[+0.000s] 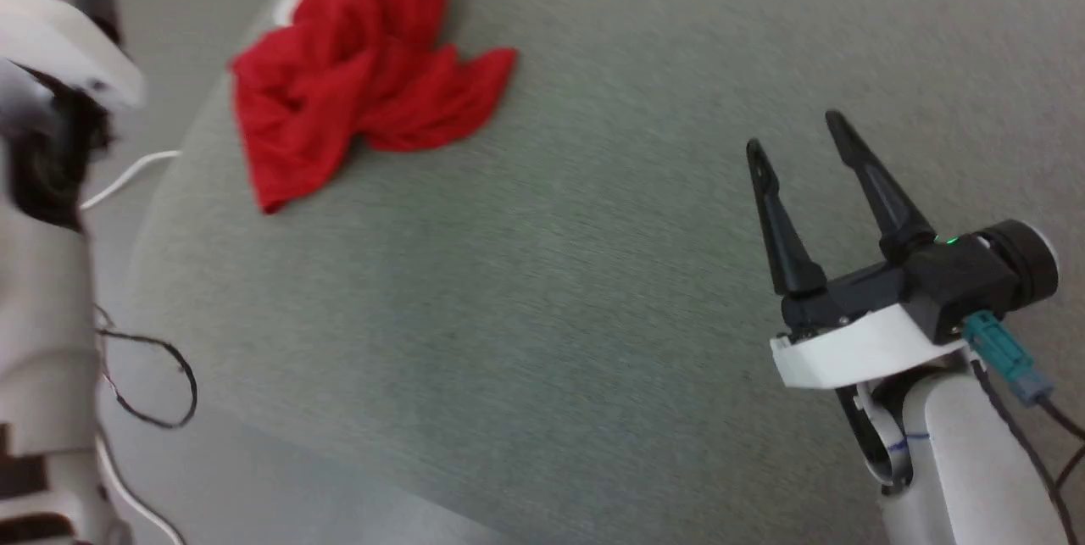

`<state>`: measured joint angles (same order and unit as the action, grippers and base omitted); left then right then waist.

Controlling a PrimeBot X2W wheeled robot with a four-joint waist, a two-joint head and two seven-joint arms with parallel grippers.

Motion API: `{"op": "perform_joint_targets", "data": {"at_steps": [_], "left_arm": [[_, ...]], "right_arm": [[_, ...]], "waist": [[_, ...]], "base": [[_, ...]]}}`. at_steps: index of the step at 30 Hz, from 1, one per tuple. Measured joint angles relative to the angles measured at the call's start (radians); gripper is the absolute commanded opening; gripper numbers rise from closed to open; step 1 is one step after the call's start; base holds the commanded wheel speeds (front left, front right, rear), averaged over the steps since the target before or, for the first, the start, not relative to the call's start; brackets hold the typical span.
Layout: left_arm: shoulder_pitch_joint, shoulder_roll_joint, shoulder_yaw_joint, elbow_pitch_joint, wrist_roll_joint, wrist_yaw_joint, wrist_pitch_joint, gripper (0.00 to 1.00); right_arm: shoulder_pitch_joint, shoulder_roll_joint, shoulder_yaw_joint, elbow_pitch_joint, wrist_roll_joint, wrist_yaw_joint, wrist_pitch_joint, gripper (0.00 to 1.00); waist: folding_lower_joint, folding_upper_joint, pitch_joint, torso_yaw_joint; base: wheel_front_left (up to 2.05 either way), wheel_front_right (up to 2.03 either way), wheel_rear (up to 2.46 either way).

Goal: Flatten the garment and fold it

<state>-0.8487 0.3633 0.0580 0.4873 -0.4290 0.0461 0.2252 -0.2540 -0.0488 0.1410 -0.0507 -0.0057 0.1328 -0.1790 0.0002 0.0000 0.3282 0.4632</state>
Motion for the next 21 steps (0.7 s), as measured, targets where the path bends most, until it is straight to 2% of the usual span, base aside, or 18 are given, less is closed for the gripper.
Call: {"op": "perform_joint_targets", "data": {"at_steps": [7,14,17,18,19,20,21], "left_arm": [[-0.059,0.081,0.066,0.008,-0.089,0.035,0.276,1.0],[0.019,0.113,0.096,-0.068,-0.128,0.143,0.532,1.0],[0.077,0.135,0.106,-0.126,-0.13,0.179,0.611,1.0],[0.089,0.151,0.114,-0.152,-0.131,0.189,0.634,0.89],[0.102,0.166,0.118,-0.179,-0.13,0.194,0.653,0.51],[0.118,0.177,0.122,-0.204,-0.128,0.197,0.659,0.0],[0.134,0.187,0.124,-0.229,-0.123,0.2,0.657,0.0]], "right_arm": [[-0.053,0.0,0.004,0.029,0.036,0.0,-0.038,1.0],[-0.075,0.0,0.012,0.059,0.064,0.0,-0.064,1.0],[-0.091,0.006,0.022,0.058,0.074,0.0,-0.077,1.0],[-0.096,0.009,0.023,0.059,0.078,0.0,-0.078,1.0],[-0.098,0.012,0.023,0.06,0.079,0.0,-0.079,1.0],[-0.098,0.012,0.022,0.061,0.08,0.001,-0.081,1.0],[-0.098,0.013,0.021,0.064,0.084,0.001,-0.084,1.0]], "waist": [[0.0002,0.0,0.165,-0.148],[0.0001,0.0,0.288,-0.287],[-0.0003,0.0,0.32,-0.338],[-0.0003,0.0,0.327,-0.354],[-0.0004,0.0,0.333,-0.369],[-0.0004,0.0,0.337,-0.382],[-0.0004,0.0,0.338,-0.394]], "base": [[0.0,0.0,0.0],[0.0,0.0,0.0],[0.0,0.0,0.0],[0.0,0.0,0.0],[0.0,0.0,0.0],[0.0,0.0,0.0],[0.0,0.0,0.0]]}}
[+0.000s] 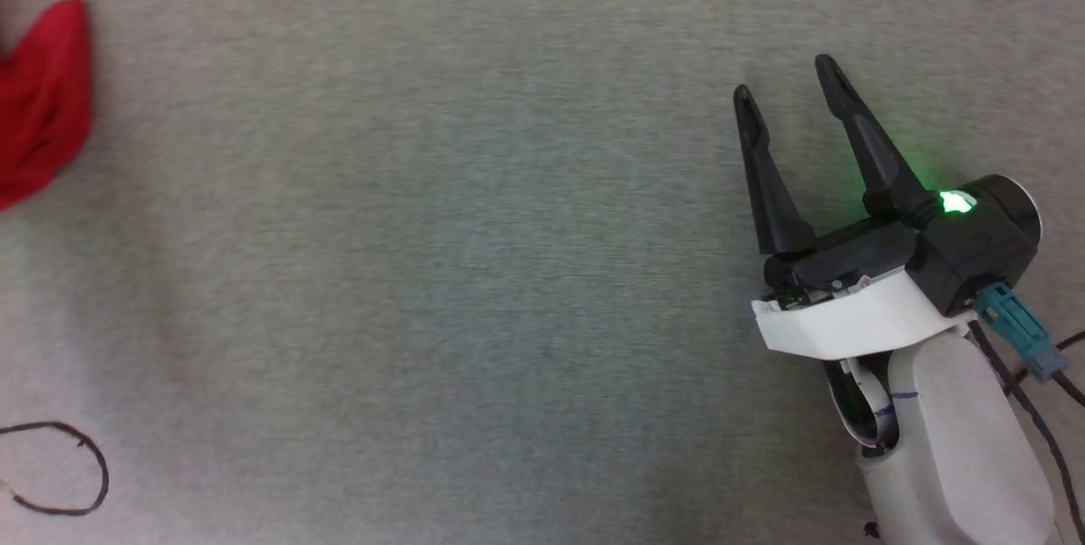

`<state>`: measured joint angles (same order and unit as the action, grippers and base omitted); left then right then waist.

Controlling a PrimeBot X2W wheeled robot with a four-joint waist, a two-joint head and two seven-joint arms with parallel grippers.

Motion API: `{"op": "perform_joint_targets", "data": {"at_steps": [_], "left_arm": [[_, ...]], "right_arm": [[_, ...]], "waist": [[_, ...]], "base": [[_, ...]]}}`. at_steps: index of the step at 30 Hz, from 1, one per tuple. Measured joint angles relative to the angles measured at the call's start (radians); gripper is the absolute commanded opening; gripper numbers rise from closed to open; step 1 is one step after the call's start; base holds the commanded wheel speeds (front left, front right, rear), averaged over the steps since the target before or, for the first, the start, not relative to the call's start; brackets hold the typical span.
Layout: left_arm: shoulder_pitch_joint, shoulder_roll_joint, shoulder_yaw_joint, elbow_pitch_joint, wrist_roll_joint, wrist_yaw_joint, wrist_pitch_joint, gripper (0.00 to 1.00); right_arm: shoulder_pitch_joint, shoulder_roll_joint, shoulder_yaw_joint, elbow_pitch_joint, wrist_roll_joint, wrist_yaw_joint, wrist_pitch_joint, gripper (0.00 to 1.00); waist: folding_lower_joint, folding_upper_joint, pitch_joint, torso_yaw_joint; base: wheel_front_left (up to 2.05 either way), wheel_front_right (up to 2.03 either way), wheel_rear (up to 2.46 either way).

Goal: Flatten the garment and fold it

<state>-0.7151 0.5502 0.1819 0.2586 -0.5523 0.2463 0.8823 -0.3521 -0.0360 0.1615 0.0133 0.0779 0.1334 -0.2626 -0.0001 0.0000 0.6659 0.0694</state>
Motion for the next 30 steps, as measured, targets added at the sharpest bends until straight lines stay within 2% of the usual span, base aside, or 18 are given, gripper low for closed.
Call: {"op": "perform_joint_targets", "data": {"at_steps": [2,5,11,15,18,20,23,30], "left_arm": [[0.021,0.007,-0.001,-0.03,0.019,0.0,-0.04,0.0],[0.05,0.006,-0.006,-0.037,0.069,0.001,-0.155,0.0],[0.048,0.034,-0.031,-0.048,0.199,-0.001,-0.463,0.0],[-0.005,0.047,-0.088,-0.048,0.267,-0.043,-0.655,0.0],[-0.062,0.034,-0.149,-0.054,0.299,-0.078,-0.779,0.0],[-0.102,0.011,-0.193,-0.058,0.315,-0.101,-0.851,0.0],[-0.146,-0.053,-0.264,-0.064,0.317,-0.137,-0.916,0.0],[-0.167,-0.277,-0.411,-0.03,0.229,-0.232,-0.966,0.0]], "right_arm": [[0.001,-0.001,-0.005,0.012,0.008,0.0,-0.003,1.0],[0.016,-0.003,-0.016,0.041,0.022,0.0,-0.003,1.0],[0.114,-0.011,-0.044,0.082,0.038,-0.001,-0.002,1.0],[0.171,-0.012,-0.06,0.095,0.046,-0.001,-0.002,1.0],[0.206,-0.012,-0.076,0.098,0.046,-0.001,-0.002,1.0],[0.225,-0.012,-0.086,0.097,0.046,-0.001,-0.002,1.0],[0.251,-0.012,-0.098,0.095,0.046,-0.001,-0.002,1.0],[0.297,-0.013,-0.123,0.076,0.046,-0.001,0.01,1.0]], "waist": [[0.0002,0.0,-0.008,-0.016],[0.0002,0.0,-0.037,-0.032],[0.0002,0.0,-0.134,-0.056],[0.0001,0.0,-0.224,-0.062],[0.0,0.0,-0.3,-0.059],[-0.0001,0.0,-0.35,-0.056],[-0.0001,0.0,-0.42,-0.055],[-0.0002,0.0,-0.549,-0.073]], "base": [[0.0,0.0,0.0],[0.0,0.0,0.0],[0.0,0.0,0.0],[0.0,0.0,0.0],[0.0,0.0,0.0],[0.0,0.0,0.0],[0.0,0.0,0.0],[0.0,0.0,0.0]]}}
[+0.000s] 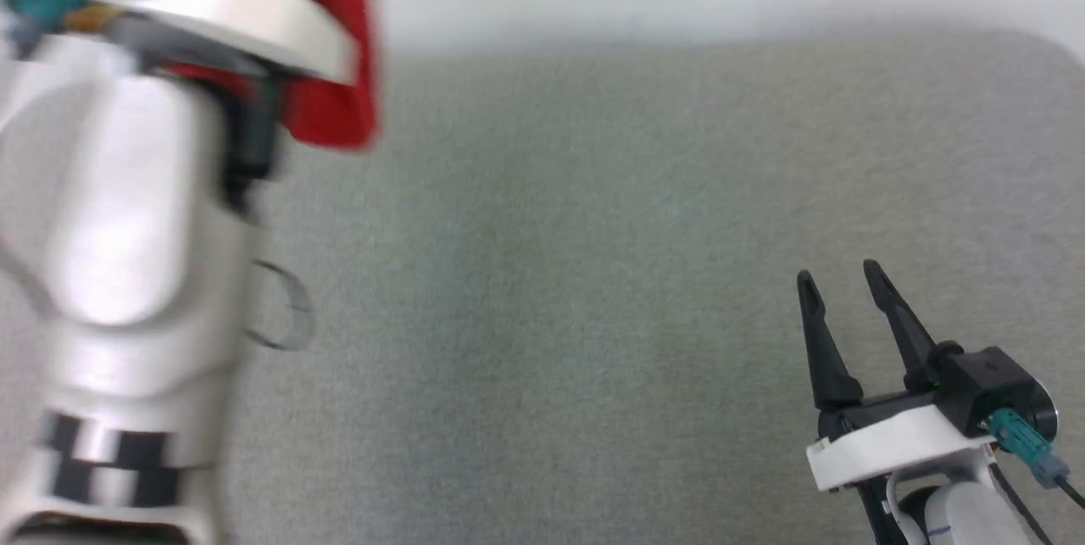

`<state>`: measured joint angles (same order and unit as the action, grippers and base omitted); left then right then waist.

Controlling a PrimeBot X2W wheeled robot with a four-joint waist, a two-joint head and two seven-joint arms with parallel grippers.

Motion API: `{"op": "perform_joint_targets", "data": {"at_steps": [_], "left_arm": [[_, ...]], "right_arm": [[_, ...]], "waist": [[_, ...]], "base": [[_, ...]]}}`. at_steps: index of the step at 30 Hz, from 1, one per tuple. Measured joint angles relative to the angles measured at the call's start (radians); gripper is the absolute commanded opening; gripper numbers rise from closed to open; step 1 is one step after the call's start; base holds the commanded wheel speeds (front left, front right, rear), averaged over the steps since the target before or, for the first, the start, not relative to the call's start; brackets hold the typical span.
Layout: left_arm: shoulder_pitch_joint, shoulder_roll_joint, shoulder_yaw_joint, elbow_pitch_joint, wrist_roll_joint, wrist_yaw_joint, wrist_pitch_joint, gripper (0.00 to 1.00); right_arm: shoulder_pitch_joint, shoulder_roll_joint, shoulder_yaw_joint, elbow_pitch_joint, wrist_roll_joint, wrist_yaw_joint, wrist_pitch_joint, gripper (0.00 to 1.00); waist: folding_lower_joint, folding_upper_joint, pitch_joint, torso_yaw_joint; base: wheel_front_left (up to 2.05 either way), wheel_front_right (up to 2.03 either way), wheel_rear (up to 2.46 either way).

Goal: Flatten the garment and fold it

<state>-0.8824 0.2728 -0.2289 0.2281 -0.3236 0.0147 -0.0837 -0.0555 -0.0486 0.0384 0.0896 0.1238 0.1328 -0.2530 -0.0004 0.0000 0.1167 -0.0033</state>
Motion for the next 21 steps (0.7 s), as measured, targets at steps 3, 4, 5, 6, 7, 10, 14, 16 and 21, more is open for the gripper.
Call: {"op": "perform_joint_targets", "data": {"at_steps": [3,4,5,6,7,10,14,16,21], "left_arm": [[0.024,-0.087,-0.054,0.03,-0.043,-0.03,-0.004,0.0],[0.039,-0.113,-0.072,0.045,-0.055,-0.037,-0.001,0.0],[0.058,-0.137,-0.088,0.063,-0.066,-0.042,0.006,0.0],[0.08,-0.154,-0.104,0.087,-0.077,-0.049,0.019,0.0],[0.102,-0.166,-0.121,0.113,-0.089,-0.051,0.038,0.0],[0.17,-0.186,-0.175,0.213,-0.139,-0.076,0.153,0.0],[0.24,-0.2,-0.236,0.343,-0.163,-0.074,0.301,0.0],[0.251,-0.202,-0.267,0.407,-0.162,-0.07,0.385,0.0],[0.281,-0.197,-0.328,0.52,-0.159,-0.065,0.576,0.12]], "right_arm": [[0.009,0.0,0.0,-0.015,-0.001,0.0,0.014,1.0],[0.013,0.0,0.0,-0.018,-0.001,0.0,0.016,1.0],[0.016,0.0,0.001,-0.022,-0.001,0.0,0.018,1.0],[0.018,0.0,0.002,-0.026,-0.001,0.0,0.024,1.0],[0.019,0.0,0.003,-0.03,-0.001,0.0,0.024,1.0],[0.02,0.0,0.011,-0.036,-0.001,0.0,0.032,1.0],[0.021,0.0,0.021,-0.04,0.0,0.0,0.033,1.0],[0.021,0.0,0.028,-0.04,0.001,0.0,0.034,1.0],[0.024,0.0,0.037,-0.037,0.013,0.0,0.033,1.0]], "waist": [[-0.0001,0.0,-0.03,-0.026],[0.0002,0.0,-0.037,-0.036],[0.0003,0.0,-0.042,-0.047],[0.0002,0.0,-0.047,-0.059],[0.0001,0.0,-0.051,-0.072],[0.0004,0.0,-0.056,-0.113],[0.0003,0.0,-0.058,-0.166],[0.0004,0.0,-0.057,-0.189],[0.0004,0.0,-0.049,-0.233]], "base": [[0.0,0.0,0.0],[0.0,0.0,0.0],[0.0,0.0,0.0],[0.0,0.0,0.0],[0.0,0.0,0.0],[0.0,0.0,0.0],[0.0,0.0,0.0],[0.0,0.0,0.0],[0.0,0.0,0.0]]}}
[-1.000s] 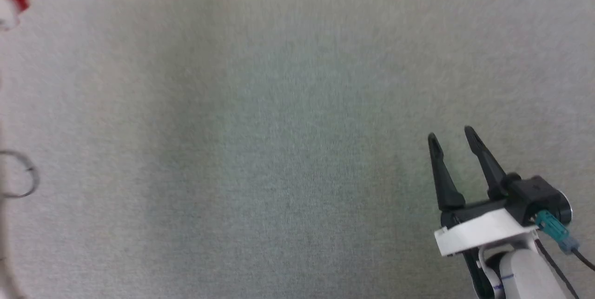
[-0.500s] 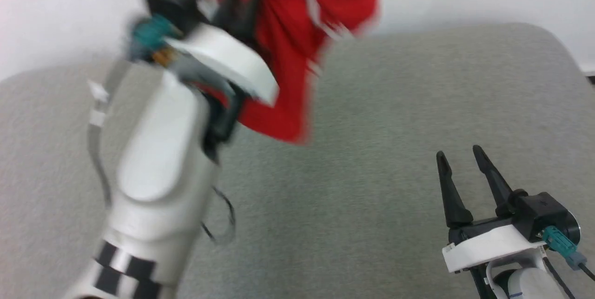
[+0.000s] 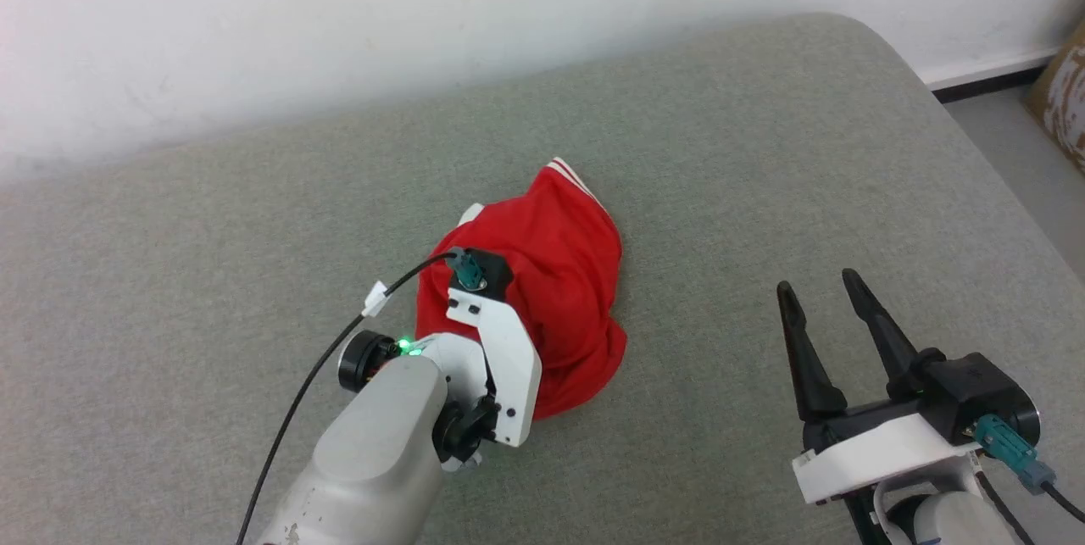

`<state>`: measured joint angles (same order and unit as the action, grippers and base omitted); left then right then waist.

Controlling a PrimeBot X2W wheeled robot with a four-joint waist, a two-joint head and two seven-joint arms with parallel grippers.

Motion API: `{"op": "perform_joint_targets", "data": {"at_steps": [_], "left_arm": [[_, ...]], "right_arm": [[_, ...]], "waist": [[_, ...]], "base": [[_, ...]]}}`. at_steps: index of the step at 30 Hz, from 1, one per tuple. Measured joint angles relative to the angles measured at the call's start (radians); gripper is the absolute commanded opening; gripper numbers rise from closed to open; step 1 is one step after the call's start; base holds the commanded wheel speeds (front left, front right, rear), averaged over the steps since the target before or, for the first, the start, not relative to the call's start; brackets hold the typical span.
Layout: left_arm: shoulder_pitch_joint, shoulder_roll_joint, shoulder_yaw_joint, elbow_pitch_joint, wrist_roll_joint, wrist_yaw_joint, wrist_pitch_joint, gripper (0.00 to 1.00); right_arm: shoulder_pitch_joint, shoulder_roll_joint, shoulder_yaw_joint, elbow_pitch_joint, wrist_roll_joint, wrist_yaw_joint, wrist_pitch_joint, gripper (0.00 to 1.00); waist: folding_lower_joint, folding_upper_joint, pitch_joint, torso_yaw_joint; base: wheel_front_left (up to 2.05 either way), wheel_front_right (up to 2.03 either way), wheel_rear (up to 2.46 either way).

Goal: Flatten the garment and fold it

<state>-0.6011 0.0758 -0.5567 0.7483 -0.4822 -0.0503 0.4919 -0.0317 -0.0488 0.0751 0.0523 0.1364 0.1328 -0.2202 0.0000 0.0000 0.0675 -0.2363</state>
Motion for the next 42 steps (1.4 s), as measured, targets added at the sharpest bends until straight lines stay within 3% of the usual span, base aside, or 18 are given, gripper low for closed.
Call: {"op": "perform_joint_targets", "data": {"at_steps": [1,2,7,15,18,23,30,37,42], "left_arm": [[0.002,0.001,-0.003,0.006,0.0,0.003,0.009,0.53],[0.002,0.002,-0.004,0.004,0.0,0.01,0.009,1.0],[0.006,0.012,0.026,-0.061,0.008,0.048,-0.134,1.0],[0.102,0.065,0.181,-0.292,0.009,0.142,-0.611,1.0],[0.172,0.094,0.224,-0.365,0.011,0.154,-0.718,1.0],[0.314,0.133,0.291,-0.503,0.048,0.158,-0.748,1.0],[0.494,0.104,0.427,-0.696,0.123,0.128,-0.749,1.0],[0.559,0.035,0.5,-0.748,0.205,0.088,-0.749,1.0],[0.558,0.004,0.523,-0.763,0.243,0.058,-0.749,1.0]], "right_arm": [[0.001,0.0,0.0,0.001,0.002,0.0,-0.001,1.0],[0.002,0.0,-0.001,0.001,0.003,0.0,-0.001,1.0],[0.005,0.0,-0.005,0.005,0.004,0.0,-0.001,1.0],[0.005,0.0,-0.021,0.001,0.002,0.0,-0.001,1.0],[0.005,0.0,-0.032,0.0,0.002,0.0,-0.001,1.0],[0.005,0.0,-0.049,-0.001,0.002,0.0,0.001,1.0],[-0.061,0.0,-0.084,0.061,0.058,0.0,0.054,1.0],[-0.304,0.0,-0.14,0.347,0.092,0.0,0.206,1.0],[-0.47,0.0,-0.201,0.576,0.042,0.0,0.355,1.0]], "waist": [[-0.0001,0.0,0.003,-0.004],[0.0,0.0,0.007,-0.007],[0.0001,0.0,0.014,0.01],[0.0001,0.0,0.007,0.066],[0.0001,0.0,0.002,0.09],[0.0,0.0,-0.007,0.133],[0.0,0.0,-0.006,0.2],[0.0,0.0,0.02,0.266],[0.0001,0.0,0.053,0.315]], "base": [[0.0,0.0,0.0],[0.0,0.0,0.0],[0.0,0.0,0.0],[0.0,0.0,0.0],[0.0,0.0,0.0],[0.0,0.0,0.0],[0.0,0.0,0.0],[0.0,0.0,0.0],[0.0,0.0,0.0]]}}
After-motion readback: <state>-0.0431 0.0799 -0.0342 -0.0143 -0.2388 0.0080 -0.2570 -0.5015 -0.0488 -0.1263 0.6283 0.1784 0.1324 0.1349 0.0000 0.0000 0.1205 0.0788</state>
